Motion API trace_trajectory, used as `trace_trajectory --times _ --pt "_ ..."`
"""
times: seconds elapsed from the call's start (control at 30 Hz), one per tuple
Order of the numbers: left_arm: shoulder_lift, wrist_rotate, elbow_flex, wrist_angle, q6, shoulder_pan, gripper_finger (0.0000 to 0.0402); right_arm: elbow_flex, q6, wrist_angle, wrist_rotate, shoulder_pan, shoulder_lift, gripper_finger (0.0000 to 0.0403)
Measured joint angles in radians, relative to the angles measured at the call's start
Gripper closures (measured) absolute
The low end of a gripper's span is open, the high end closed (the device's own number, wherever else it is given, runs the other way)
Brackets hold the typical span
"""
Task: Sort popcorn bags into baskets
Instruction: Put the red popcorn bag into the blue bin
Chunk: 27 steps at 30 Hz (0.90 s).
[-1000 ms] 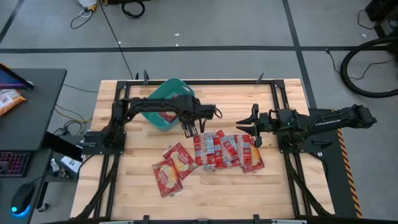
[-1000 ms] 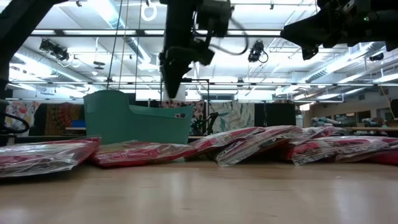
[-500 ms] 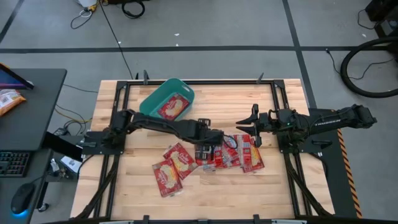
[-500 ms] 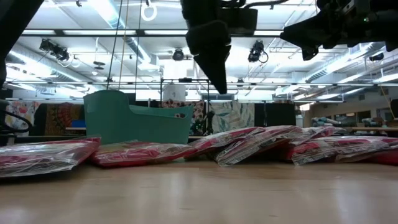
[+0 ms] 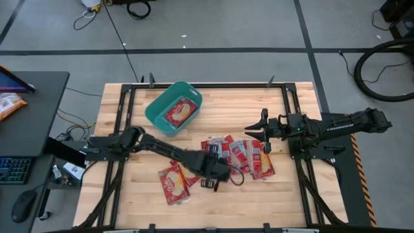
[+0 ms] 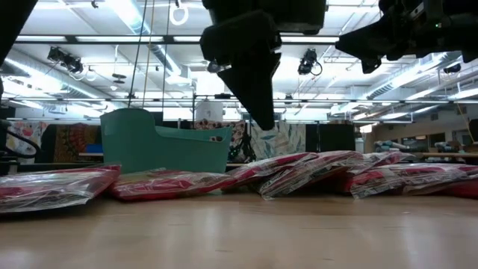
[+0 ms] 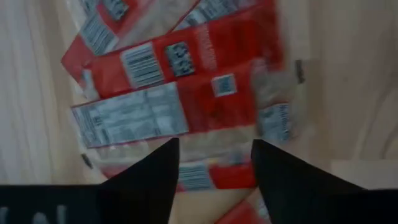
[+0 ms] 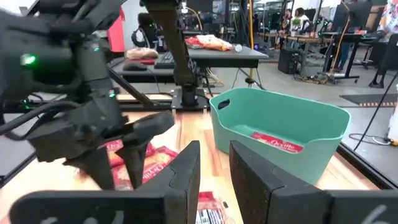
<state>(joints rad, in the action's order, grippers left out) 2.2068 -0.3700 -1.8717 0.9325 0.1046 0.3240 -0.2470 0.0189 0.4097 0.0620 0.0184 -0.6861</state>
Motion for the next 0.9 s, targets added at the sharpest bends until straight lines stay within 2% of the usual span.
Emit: trace_trajectory --times 0.17,0.27,0.53,0.9 --pt "0.018 -0.018 0.0 0.0 0.083 0.047 0.013 0.0 0.0 0.01 0.0 0.0 -0.007 0.0312" --pt "0.033 -0.035 0.0 0.007 0.106 0.061 0.0114 0.0 0.0 0.021 0.0 0.0 -0.015 0.0312" --pt "0.091 -0.131 0.001 0.012 0.118 0.074 0.0111 0.0 0.0 0.036 -0.002 0.0 -0.032 0.0312" --pt "0.147 -0.15 -0.002 0.043 0.128 0.073 0.0111 0.0 0.0 0.054 -0.003 0.0 -0.049 0.0312"
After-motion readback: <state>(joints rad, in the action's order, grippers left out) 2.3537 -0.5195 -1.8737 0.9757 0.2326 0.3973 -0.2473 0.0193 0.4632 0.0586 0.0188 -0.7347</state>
